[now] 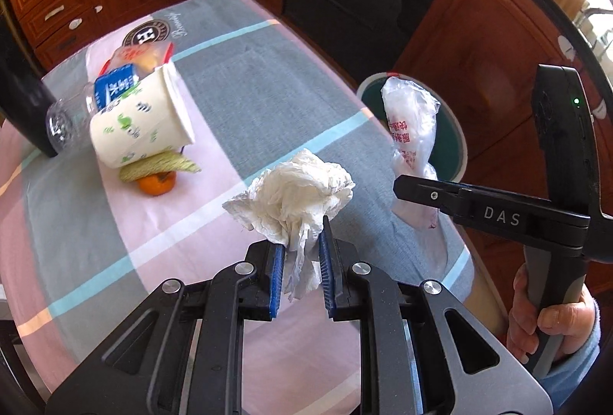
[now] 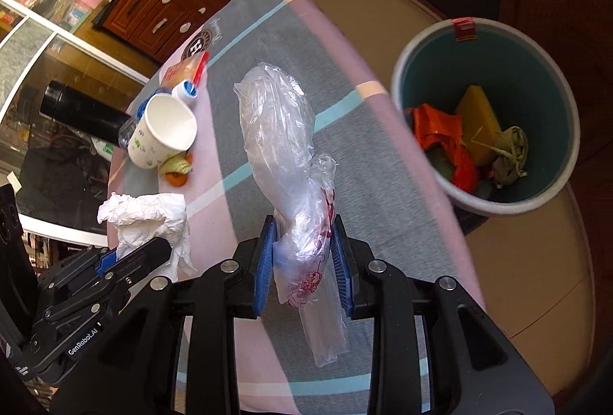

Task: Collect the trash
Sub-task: 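Carry the tissue and plastic bag over the bin and release both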

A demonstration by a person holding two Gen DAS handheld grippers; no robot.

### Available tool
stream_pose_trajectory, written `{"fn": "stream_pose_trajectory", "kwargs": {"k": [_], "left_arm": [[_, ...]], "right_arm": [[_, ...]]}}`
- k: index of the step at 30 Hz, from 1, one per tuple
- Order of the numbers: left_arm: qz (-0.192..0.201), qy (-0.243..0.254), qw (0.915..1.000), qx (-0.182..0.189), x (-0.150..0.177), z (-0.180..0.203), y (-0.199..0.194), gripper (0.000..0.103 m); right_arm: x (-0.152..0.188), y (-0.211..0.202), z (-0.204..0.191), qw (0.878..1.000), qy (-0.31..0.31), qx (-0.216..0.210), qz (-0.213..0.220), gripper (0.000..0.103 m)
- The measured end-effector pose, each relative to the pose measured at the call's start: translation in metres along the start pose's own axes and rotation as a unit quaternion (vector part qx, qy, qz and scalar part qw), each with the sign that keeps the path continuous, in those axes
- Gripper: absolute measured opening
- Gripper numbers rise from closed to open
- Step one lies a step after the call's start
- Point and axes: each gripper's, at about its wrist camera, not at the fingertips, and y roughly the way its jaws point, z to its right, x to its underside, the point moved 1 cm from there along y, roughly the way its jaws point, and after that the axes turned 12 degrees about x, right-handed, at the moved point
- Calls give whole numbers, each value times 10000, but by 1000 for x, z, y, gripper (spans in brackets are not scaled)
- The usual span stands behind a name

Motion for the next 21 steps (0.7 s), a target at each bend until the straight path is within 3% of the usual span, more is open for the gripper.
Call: {"fn": "stream_pose_trajectory", "kwargs": {"k": [13, 21], "left_arm": [[-274, 795, 9963, 147, -60, 84, 59, 18], [-627, 1016, 9924, 297, -85, 114, 112, 18]], "right_arm": [[-41, -26, 110, 9950, 840, 275, 465, 28], [-64, -20, 151, 9926, 1010, 539, 414, 29]]}}
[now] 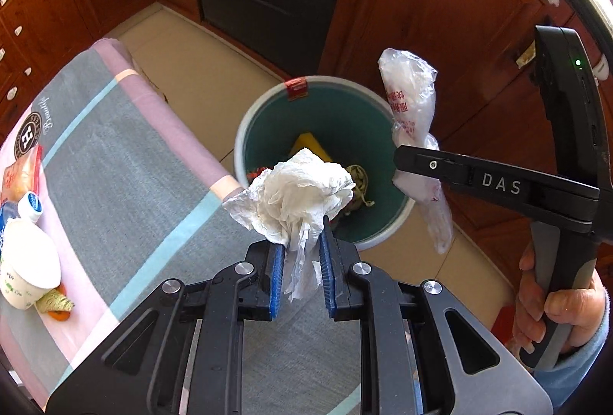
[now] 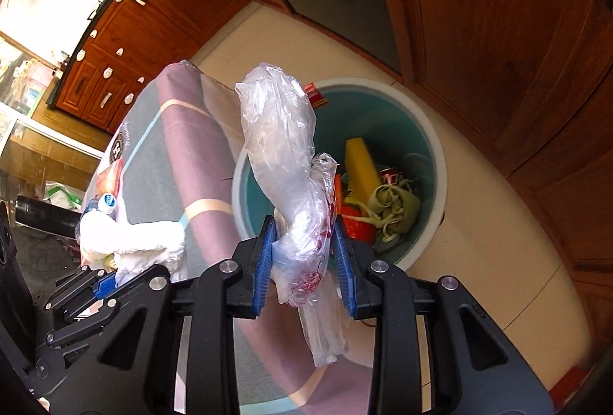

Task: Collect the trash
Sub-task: 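Carry the tissue and plastic bag over the bin and release both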

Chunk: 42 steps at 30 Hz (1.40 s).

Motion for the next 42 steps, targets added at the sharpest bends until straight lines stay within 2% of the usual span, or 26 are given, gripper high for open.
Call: {"fn": "stream_pose_trajectory", "kwargs": {"k": [8, 9, 10, 11, 13, 21, 22, 24, 26, 35, 42], "left_arm": [[-259, 67, 9996, 50, -17, 2, 35, 20], [-293, 62, 9996, 21, -19, 1, 37, 35], [-297, 71, 9995, -38, -19, 1, 39, 53], [-267, 106, 9995, -125, -20, 1, 40, 58], [-223, 174, 9992, -286, -21, 1, 42, 68], [-299, 35, 9991, -295, -18, -10, 47, 86], [-294, 16, 9992, -288, -18, -11, 46, 88], [-262, -18, 9993, -283, -16, -14, 44, 93], [-264, -52, 9993, -268, -14, -16, 43, 95], [-262, -241, 9992, -207, 2, -31, 31, 96], [-121, -247, 9995, -171, 14, -31, 11, 97]], "right_arm": [[-12, 18, 5, 9999, -38, 83, -145, 29], [-13, 19, 5, 9998, -40, 87, -158, 30], [-15, 21, 5, 9998, -45, 97, -164, 30], [-16, 22, 5, 9998, -46, 105, -171, 30], [-18, 24, 5, 9998, -40, 118, -185, 30], [-21, 31, 3, 9995, -70, 180, -256, 32], [-20, 32, 1, 9994, -97, 218, -257, 35], [-19, 31, -4, 9993, -144, 267, -229, 65], [-18, 30, -6, 9990, -171, 346, -209, 76], [-6, 34, -12, 9978, -120, 463, -462, 79], [6, 23, -29, 9973, -248, 528, -446, 79]]}}
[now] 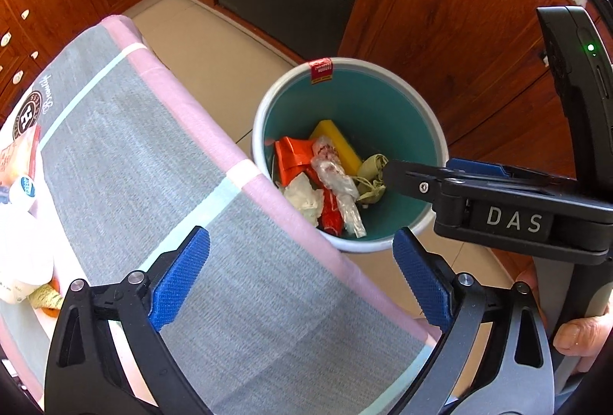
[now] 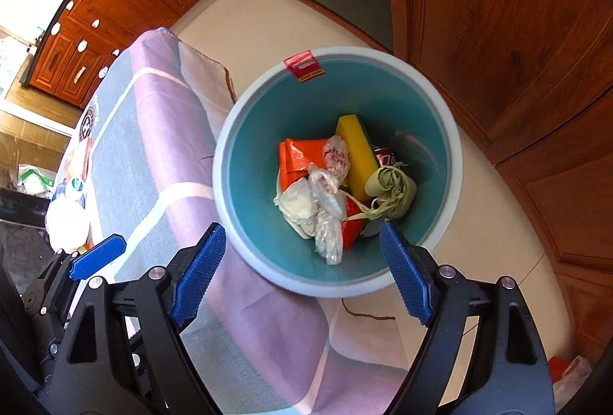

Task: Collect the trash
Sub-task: 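Carry the tissue and plastic bag over the bin and release both, then move both open tools back over the table toward the paper cup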

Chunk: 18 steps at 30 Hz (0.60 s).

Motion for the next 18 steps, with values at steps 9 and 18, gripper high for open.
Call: {"fn": "stream_pose_trajectory", "kwargs": {"k": [9, 18], "left_arm": [[244, -156, 9996, -7, 24, -15, -32, 97], [474, -599, 9969, -197, 60, -66, -74, 97]], "right_arm": [[17, -24, -30, 9996, -237, 76, 116, 79], [41, -38, -92, 9969, -773, 23, 157, 79]]}}
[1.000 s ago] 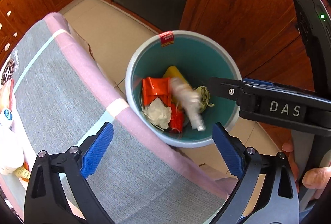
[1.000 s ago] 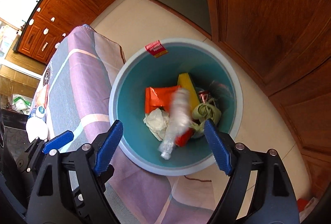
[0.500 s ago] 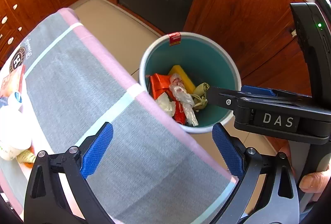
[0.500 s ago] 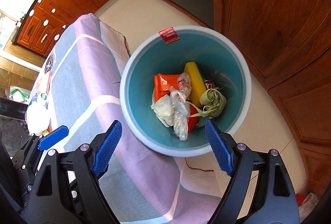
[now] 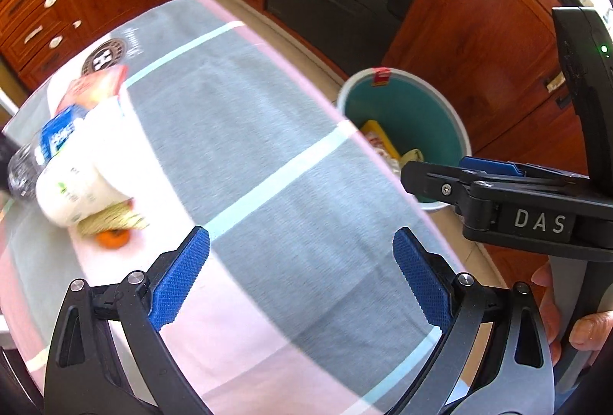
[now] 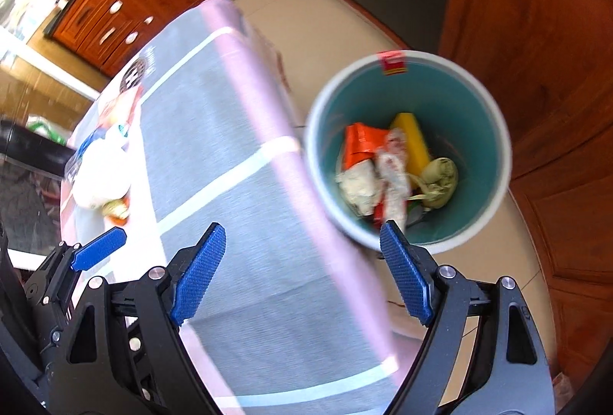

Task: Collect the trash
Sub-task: 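Move both open tools back over the table toward the paper cup, then grasp the white paper cup with the right tool while the left tool lowers toward the orange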

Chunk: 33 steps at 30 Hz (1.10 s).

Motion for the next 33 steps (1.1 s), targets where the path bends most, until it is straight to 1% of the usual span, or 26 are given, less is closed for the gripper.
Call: {"fn": "stream_pose_trajectory", "kwargs": {"k": [7, 9, 12, 18, 20, 24, 27, 32, 33], "left_arm": [[198, -415, 9988, -171, 22, -52, -33, 97], [251, -481, 9983, -225, 28, -66, -42, 97], [332, -554, 9973, -358, 36, -90, -54, 97], [477, -894, 9939, -427, 45, -145, -68, 97], [481, -936, 9935, -430, 44, -160, -70, 97], [504, -959, 9932, -426, 40, -182, -72, 97], [571, -955, 9934, -278, 33, -191, -72, 97], [671, -758, 9947, -165, 15, -188, -64, 96], [675, -690, 9952, -153, 12, -186, -62, 93]], "right_arm": [[9, -5, -65, 9985, -541, -49, -33, 79], [10, -6, -82, 9978, -664, -61, -31, 84], [12, -7, -106, 9964, -840, -61, 1, 85], [9, -4, -143, 9942, -1078, -29, -27, 85], [6, -1, -152, 9940, -1095, -22, -66, 85], [-4, 3, -170, 9942, -1074, -9, -95, 85], [-16, 3, -186, 9936, -1125, 8, 7, 85], [-36, 11, -204, 9936, -1130, 29, 54, 85], [-39, 13, -206, 9936, -1126, 39, 52, 85]]}}
